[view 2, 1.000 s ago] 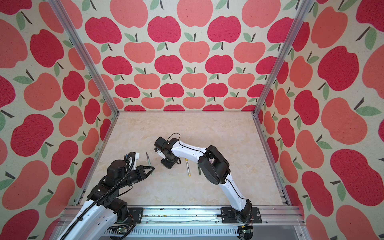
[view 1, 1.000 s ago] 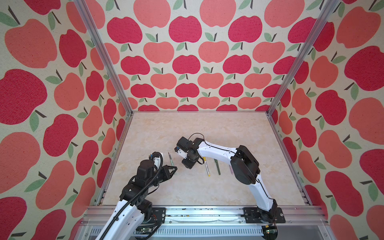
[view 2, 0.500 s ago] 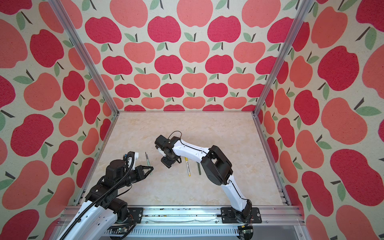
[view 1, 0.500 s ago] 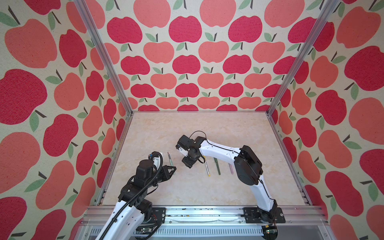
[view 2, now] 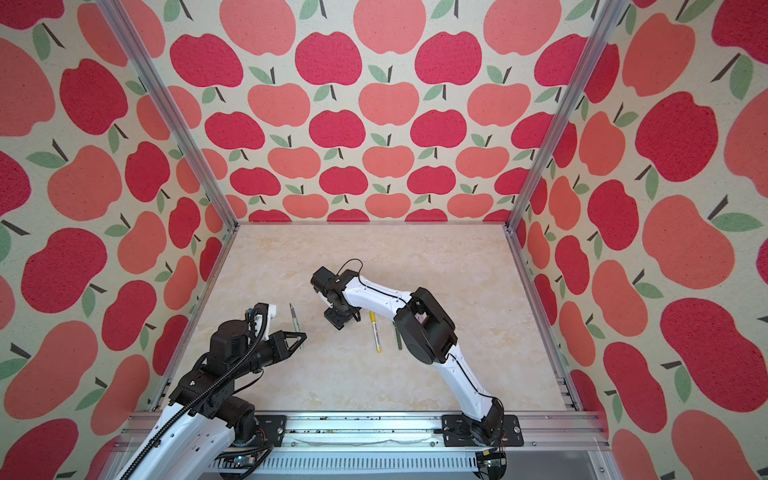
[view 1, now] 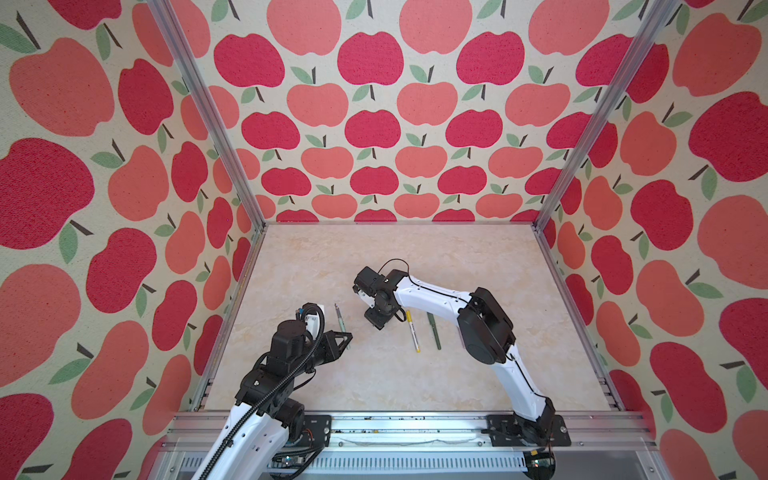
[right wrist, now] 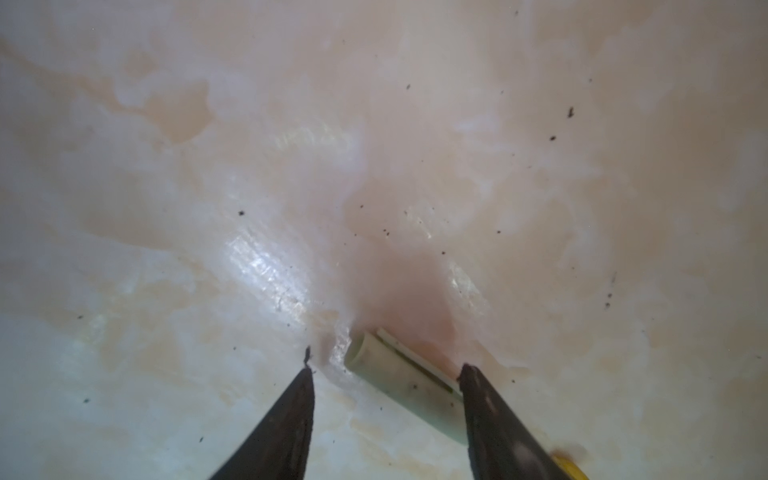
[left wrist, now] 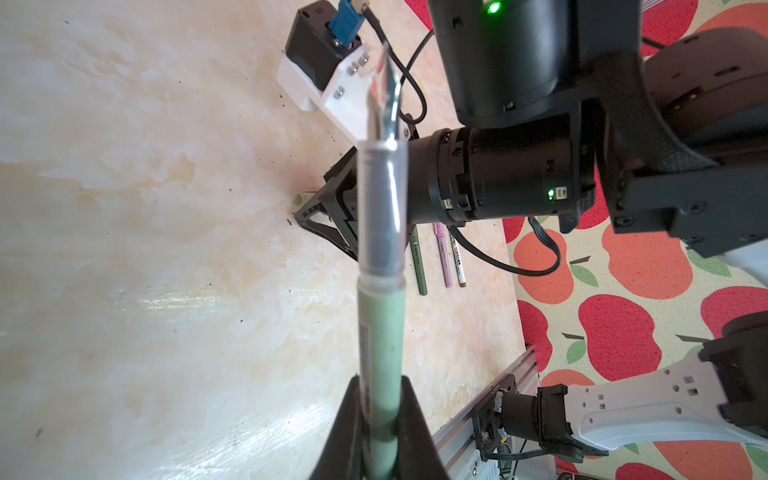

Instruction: Insert the pens into the pen caps

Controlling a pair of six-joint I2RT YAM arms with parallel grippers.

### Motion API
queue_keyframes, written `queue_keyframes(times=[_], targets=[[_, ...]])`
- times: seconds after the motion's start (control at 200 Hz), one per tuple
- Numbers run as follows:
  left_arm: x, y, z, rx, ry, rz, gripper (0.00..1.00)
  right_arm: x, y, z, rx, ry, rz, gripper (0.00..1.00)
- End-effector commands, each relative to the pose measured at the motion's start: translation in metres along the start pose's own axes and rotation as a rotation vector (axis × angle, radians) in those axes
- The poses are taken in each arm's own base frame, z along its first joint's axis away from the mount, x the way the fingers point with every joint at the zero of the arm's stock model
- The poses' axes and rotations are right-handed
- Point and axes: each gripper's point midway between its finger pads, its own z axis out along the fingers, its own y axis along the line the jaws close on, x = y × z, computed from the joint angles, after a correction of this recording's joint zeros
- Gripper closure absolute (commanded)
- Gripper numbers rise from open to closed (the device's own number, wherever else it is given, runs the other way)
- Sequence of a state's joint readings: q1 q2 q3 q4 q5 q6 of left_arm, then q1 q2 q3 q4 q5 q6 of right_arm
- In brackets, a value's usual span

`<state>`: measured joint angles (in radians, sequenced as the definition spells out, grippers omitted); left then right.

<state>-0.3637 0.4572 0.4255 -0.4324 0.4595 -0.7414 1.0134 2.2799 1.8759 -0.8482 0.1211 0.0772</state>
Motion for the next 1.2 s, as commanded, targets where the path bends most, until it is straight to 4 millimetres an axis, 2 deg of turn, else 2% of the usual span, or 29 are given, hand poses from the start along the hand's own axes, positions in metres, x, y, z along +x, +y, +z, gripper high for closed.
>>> queue_keyframes(times=[0.0,0.21,0.3,0.42,0.54,0.71,0.82,0.986,1.196], targets=[[-0.01,-0.007,-0.002,0.017,-0.033,0.022,1.0,0.011,-0.006,0.008,0.038,0.053,-0.032,0.42],[-0.011,-0.008,0.0,0.021,-0.032,0.023,1.0,0.017,-0.025,0.012,0.092,0.064,-0.02,0.42],[-0.012,-0.009,-0.001,0.02,-0.031,0.024,1.0,0.013,-0.03,0.006,0.097,0.046,0.003,0.41],[-0.012,-0.008,-0.001,0.017,-0.033,0.021,1.0,0.001,-0.029,-0.014,0.085,-0.034,0.049,0.38],[-0.012,-0.008,-0.003,0.015,-0.036,0.023,1.0,-0.01,-0.031,-0.043,0.078,-0.123,0.14,0.35],[-0.014,-0.01,-0.003,0.01,-0.039,0.033,1.0,-0.015,-0.034,-0.073,0.033,-0.24,0.447,0.35],[-0.017,-0.011,-0.003,0.013,-0.044,0.042,1.0,-0.012,-0.026,-0.071,-0.048,-0.279,0.618,0.35],[-0.018,-0.012,-0.003,0.016,-0.052,0.053,1.0,0.0,-0.017,-0.049,-0.115,-0.236,0.836,0.38],[-0.017,-0.013,-0.007,0.015,-0.054,0.071,1.0,0.006,-0.009,-0.028,-0.116,-0.194,0.908,0.39]])
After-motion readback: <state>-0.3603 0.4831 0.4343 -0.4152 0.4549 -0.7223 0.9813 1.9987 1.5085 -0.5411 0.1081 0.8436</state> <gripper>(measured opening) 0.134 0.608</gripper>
